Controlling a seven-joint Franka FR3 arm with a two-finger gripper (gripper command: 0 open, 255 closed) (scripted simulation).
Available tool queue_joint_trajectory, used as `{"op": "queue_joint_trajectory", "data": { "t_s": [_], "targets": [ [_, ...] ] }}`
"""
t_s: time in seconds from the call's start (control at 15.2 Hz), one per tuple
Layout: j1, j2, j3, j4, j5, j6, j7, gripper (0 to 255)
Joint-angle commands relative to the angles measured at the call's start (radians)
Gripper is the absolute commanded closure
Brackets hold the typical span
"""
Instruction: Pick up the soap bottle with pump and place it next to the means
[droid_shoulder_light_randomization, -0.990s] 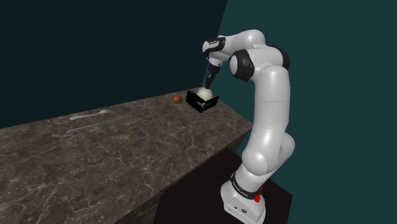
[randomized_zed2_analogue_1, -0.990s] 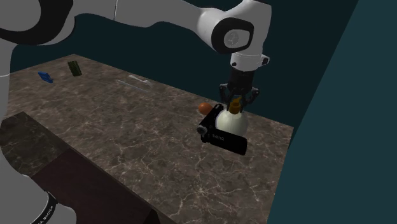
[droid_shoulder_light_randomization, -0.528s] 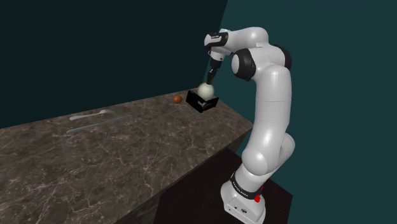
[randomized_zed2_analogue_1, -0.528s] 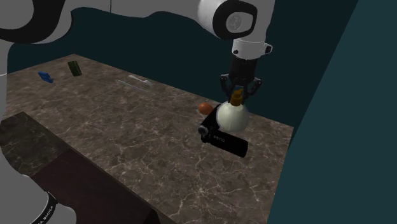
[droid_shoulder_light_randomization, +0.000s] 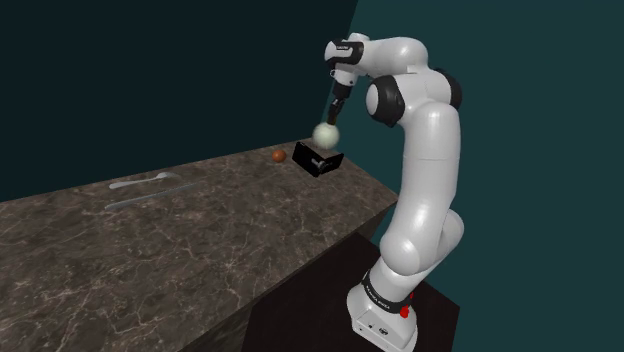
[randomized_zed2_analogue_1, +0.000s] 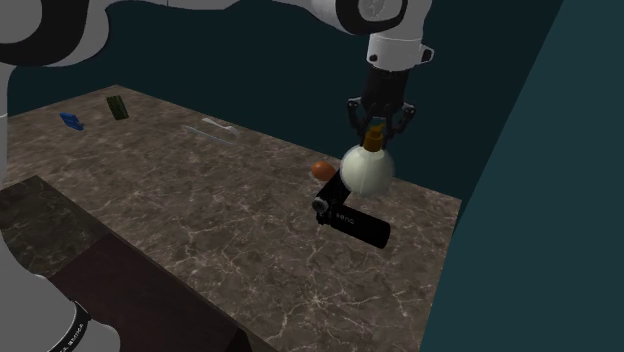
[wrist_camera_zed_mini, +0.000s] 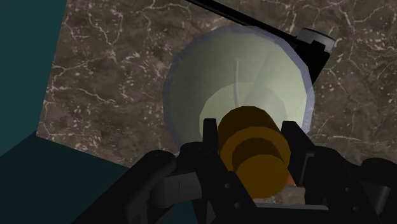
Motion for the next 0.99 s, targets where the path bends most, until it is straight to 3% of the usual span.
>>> {"op": "queue_joint_trajectory", "data": {
  "t_s": [0.0, 0.92],
  "targets": [
    [-0.003, -0.001, -0.001, 0.028, -0.001, -0.029, 0.003, 255],
    [-0.051, 0.033, -0.001, 0.276, 0.010, -0.238, 0.017, 255]
  ]
}}
